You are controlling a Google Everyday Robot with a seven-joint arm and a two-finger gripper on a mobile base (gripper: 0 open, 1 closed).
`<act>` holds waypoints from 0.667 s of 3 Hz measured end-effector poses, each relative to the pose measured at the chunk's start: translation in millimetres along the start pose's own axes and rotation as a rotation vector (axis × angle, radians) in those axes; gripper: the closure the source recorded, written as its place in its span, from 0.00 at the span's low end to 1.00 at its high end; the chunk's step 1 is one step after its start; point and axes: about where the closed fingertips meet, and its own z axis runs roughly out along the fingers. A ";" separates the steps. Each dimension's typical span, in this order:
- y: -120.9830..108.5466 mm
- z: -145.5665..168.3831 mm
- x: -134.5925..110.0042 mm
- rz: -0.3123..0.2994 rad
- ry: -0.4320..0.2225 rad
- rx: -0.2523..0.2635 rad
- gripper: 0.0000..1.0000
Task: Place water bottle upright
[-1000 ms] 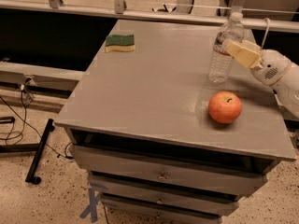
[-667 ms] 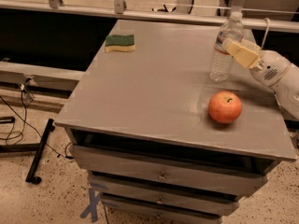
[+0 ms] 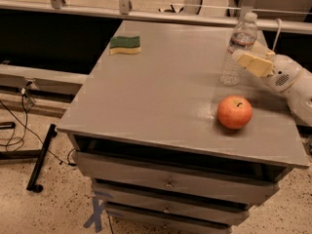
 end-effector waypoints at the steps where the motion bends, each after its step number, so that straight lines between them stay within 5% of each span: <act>1: 1.6 -6.3 0.0 -0.004 -0.001 0.008 0.00; 2: 2.3 -29.3 -10.1 -0.045 0.057 0.037 0.00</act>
Offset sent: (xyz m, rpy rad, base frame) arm -0.0359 -0.0650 -0.0049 -0.1776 0.0322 -0.0922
